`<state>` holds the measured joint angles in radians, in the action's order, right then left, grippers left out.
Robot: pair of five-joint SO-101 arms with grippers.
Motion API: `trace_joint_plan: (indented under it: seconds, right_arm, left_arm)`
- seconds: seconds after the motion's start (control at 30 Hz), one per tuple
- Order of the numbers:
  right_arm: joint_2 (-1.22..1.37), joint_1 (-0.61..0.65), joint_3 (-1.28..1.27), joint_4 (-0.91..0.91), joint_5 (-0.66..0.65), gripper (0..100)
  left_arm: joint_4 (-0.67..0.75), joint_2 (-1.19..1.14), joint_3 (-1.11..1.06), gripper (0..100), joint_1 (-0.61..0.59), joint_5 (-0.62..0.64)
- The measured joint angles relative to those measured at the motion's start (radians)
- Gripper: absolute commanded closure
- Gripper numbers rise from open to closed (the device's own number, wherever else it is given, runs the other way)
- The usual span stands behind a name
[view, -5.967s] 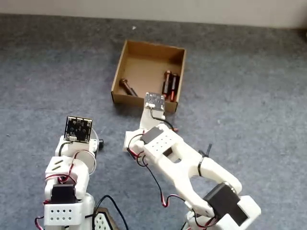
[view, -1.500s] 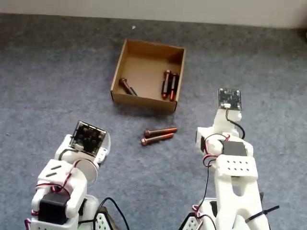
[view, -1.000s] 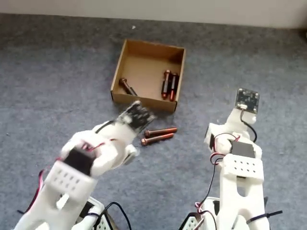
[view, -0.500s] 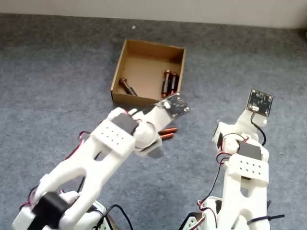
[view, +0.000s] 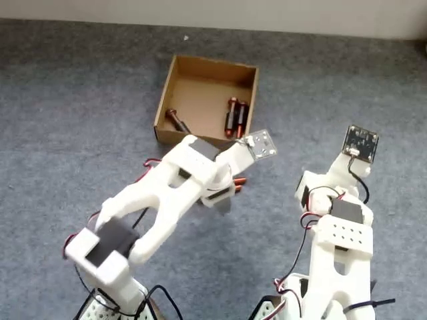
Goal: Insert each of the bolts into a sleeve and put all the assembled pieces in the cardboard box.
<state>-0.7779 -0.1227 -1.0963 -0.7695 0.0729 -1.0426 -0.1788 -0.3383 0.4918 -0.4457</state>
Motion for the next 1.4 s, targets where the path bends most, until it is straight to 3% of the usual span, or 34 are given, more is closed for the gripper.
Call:
trace_joint_plan:
  seconds: [0.33,0.57,0.83,1.2,1.4]
  right_arm:
    - [0.0,0.0,-0.003,0.002,0.0,99.3]
    - [0.0,0.0,-0.003,0.002,0.0,99.3]
    - [0.0,0.0,-0.003,0.002,0.0,99.3]
    - [0.0,0.0,-0.003,0.002,0.0,99.3]
    - [0.0,0.0,-0.003,0.002,0.0,99.3]
  left_arm:
    - [0.003,-0.178,0.141,79,-0.071,-0.006]
    - [0.0,-0.193,0.147,99,-0.068,-0.006]
    - [-0.026,-0.192,0.164,99,-0.069,-0.002]
    - [-0.23,-0.097,0.187,99,-0.084,0.307]
    - [-0.258,-0.04,0.187,99,-0.14,0.468]
